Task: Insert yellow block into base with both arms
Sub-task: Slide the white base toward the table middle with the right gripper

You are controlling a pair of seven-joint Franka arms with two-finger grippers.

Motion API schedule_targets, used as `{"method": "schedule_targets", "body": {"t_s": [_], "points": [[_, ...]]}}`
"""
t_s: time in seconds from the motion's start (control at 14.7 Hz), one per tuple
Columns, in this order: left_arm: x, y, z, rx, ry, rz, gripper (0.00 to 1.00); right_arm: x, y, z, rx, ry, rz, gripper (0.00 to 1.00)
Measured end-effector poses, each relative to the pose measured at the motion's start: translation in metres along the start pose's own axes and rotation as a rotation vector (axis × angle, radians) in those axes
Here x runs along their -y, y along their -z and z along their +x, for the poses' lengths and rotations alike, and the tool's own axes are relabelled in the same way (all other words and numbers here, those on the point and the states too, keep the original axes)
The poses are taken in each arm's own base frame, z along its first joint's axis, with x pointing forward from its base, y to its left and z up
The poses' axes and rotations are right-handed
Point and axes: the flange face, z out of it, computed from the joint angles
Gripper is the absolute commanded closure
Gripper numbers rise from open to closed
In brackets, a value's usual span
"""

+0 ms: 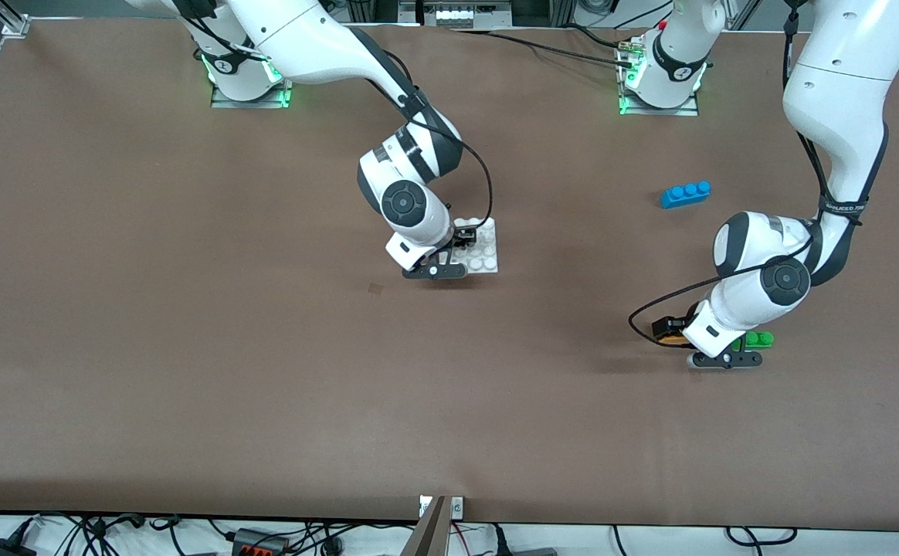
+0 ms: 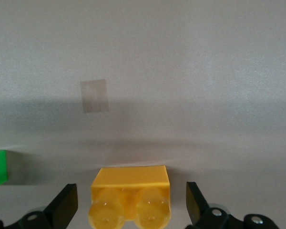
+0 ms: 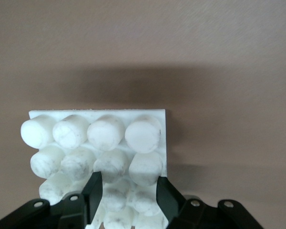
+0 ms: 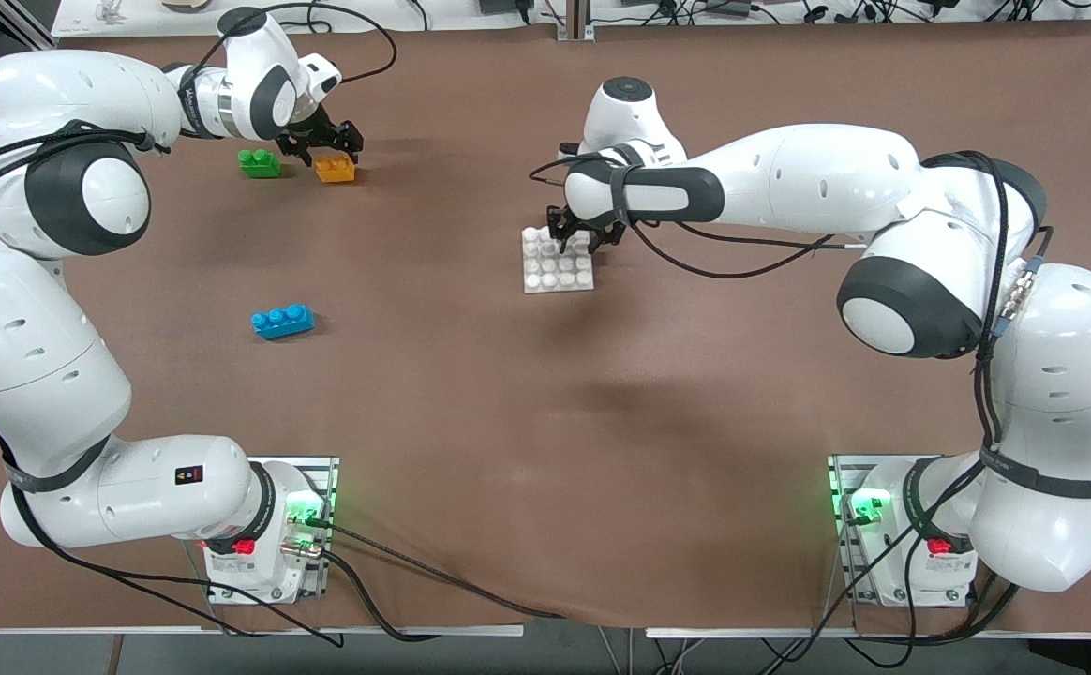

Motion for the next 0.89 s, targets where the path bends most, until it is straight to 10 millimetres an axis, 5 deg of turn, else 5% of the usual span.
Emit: {"method": "schedule_targets", "body": {"t_s": [0.34,0.48,0.68,0.82,0.89], "points": [[0.001,-0.006,-0.001,0.007,0.001,-0.002,0.15,0.01,-0.002,-0.002,0.006,-0.012,0.026,0.45],[0.001,-0.007,-0.001,0.006,0.001,-0.002,0.2,0.014,0.012,-0.001,0.026,-0.009,0.02,0.42],[0.001,-0.006,-0.001,0.006,0.001,-0.002,0.24,0.01,0.082,0.006,0.055,-0.015,0.022,0.31],[0.0,-0.006,-0.001,0.005,0.001,-0.002,0.27,-0.014,0.142,0.018,0.052,-0.03,0.009,0.03],[0.0,-0.006,0.0,0.004,0.001,-0.002,0.28,-0.033,0.172,0.026,0.033,-0.031,-0.017,0.0]]}}
